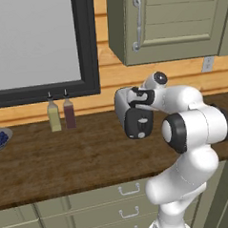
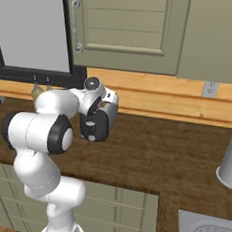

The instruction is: Start the toaster. Once the lever pops up, take the bread to the plate on the dining counter.

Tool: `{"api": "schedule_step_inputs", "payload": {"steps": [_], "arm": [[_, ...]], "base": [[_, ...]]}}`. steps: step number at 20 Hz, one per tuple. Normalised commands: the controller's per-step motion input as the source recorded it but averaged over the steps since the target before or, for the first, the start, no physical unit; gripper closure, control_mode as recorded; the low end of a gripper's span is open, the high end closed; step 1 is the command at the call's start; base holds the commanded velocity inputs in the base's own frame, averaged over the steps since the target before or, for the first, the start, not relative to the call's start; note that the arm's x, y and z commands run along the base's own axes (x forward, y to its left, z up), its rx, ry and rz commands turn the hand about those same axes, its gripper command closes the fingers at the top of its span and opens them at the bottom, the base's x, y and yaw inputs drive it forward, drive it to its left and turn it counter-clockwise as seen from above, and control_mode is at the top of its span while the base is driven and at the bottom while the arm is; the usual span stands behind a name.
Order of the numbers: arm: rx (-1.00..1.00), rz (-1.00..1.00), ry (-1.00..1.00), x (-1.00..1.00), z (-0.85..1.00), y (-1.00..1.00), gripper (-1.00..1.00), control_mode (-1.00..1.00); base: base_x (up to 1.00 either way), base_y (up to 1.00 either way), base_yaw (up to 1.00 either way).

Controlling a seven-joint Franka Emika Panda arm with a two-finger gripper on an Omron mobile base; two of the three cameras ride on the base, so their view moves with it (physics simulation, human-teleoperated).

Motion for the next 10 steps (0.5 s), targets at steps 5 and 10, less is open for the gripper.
{"api": "schedule_step_inputs", "payload": {"steps": [5, 10], "arm": [[0.0, 0.0, 0.0, 0.0, -0.11, 0.0, -1.0, -1.0], [0.0, 0.0, 0.0, 0.0, -0.07, 0.0, 1.0, -1.0]], "base": [[0.0, 0.0, 0.0], [0.0, 0.0, 0.0]]}}
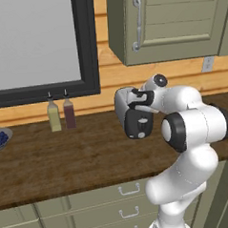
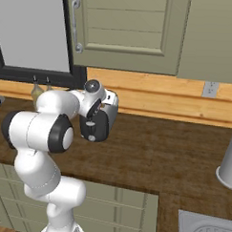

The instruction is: Start the toaster. Once the lever pops up, take the bread to the plate on the dining counter.

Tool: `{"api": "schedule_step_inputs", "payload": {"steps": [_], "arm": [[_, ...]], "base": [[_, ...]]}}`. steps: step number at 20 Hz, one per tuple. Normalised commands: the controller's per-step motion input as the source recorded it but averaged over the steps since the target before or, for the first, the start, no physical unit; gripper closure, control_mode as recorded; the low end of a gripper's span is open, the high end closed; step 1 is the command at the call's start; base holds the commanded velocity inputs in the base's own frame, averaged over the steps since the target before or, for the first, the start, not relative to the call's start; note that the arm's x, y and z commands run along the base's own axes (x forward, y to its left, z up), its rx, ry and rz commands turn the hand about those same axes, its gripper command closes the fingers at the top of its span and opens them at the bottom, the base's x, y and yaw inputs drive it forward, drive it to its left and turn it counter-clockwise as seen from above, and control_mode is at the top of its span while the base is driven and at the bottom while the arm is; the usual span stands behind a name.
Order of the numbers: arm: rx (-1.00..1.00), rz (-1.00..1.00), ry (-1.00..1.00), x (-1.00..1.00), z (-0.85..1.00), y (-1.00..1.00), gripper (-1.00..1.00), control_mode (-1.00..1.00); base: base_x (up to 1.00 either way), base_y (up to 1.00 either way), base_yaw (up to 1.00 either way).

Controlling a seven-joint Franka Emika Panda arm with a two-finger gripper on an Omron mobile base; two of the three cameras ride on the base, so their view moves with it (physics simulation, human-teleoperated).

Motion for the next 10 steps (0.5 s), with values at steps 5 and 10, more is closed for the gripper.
{"api": "schedule_step_inputs", "payload": {"steps": [5, 10], "arm": [[0.0, 0.0, -0.02, -0.02, 0.0, 0.0, 1.0, -1.0], [0.0, 0.0, -0.01, -0.05, 0.0, 0.0, 1.0, -1.0]], "base": [[0.0, 0.0, 0.0], [0.0, 0.0, 0.0]]}}
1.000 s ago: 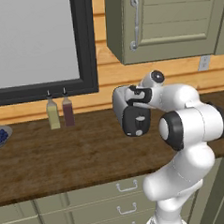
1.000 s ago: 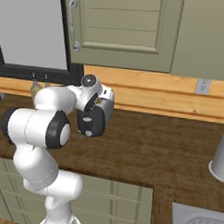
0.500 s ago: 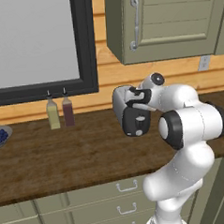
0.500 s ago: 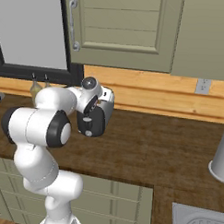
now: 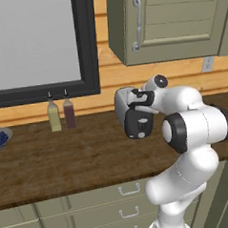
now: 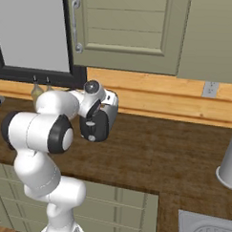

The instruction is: Start the toaster. Once the lever pops up, take the bread to the plate on the dining counter.

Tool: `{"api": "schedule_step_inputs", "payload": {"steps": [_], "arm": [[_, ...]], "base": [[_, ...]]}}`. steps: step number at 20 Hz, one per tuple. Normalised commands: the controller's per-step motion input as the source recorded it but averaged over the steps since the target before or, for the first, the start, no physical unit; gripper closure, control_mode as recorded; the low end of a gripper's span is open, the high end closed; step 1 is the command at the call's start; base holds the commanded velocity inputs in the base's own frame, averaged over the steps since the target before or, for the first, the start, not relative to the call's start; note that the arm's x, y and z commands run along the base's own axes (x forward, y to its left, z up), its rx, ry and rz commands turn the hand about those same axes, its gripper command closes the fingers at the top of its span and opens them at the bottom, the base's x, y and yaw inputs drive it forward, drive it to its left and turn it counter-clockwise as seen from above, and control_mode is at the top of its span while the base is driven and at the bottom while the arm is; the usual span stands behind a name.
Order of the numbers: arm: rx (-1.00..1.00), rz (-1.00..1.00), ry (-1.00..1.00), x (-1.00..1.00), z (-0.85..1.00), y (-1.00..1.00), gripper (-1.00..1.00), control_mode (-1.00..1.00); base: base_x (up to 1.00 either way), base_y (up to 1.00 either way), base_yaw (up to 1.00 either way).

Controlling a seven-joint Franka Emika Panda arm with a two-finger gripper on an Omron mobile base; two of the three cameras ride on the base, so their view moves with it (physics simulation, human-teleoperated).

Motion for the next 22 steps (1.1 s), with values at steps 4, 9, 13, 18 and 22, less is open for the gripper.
{"api": "schedule_step_inputs", "payload": {"steps": [4, 9, 13, 18, 22], "arm": [[0.0, 0.0, 0.0, -0.16, 0.19, 0.0, 1.0, -1.0], [0.0, 0.0, 0.0, -0.11, 0.33, 0.0, 1.0, -1.0], [0.0, 0.0, 0.0, -0.02, 0.29, 0.0, 1.0, -1.0], [0.0, 0.0, 0.0, -0.07, 0.37, 0.0, 1.0, -1.0], [0.0, 0.0, 0.0, -0.19, 0.64, 0.0, 1.0, -1.0]], "base": [[0.0, 0.0, 0.0], [0.0, 0.0, 0.0], [0.0, 0.0, 0.0], [0.0, 0.0, 0.0], [0.0, 0.0, 0.0]]}}
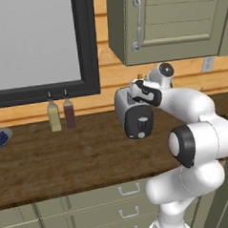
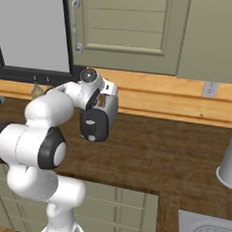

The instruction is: Start the toaster. Once the lever pops up, take the bread to the plate on the dining counter.

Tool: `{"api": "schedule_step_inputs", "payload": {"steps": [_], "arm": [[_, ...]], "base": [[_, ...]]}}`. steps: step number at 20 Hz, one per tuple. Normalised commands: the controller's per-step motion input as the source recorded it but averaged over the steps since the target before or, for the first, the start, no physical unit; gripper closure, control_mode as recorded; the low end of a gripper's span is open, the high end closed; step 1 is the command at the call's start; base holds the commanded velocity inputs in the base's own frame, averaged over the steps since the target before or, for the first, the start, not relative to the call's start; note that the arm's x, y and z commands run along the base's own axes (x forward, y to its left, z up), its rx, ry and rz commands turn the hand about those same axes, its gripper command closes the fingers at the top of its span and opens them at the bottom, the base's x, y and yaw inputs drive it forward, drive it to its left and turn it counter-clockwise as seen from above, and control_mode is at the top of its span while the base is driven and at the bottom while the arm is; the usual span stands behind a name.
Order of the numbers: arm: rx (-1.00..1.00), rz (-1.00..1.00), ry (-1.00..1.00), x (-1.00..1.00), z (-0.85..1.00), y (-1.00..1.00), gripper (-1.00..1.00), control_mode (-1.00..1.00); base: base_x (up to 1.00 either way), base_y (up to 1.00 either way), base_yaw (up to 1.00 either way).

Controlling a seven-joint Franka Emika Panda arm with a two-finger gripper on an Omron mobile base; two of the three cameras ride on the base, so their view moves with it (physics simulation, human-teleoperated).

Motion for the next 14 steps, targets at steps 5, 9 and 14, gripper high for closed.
{"api": "schedule_step_inputs", "payload": {"steps": [5, 9, 14], "arm": [[0.0, 0.0, -0.03, -0.66, 0.47, 0.01, 1.0, -1.0], [-0.01, 0.0, -0.08, -0.98, 0.01, 0.0, 1.0, -1.0], [-0.01, 0.0, -0.07, -1.0, 0.22, 0.0, 1.0, -1.0]], "base": [[0.0, 0.0, 0.0], [0.0, 0.0, 0.0], [0.0, 0.0, 0.0]]}}
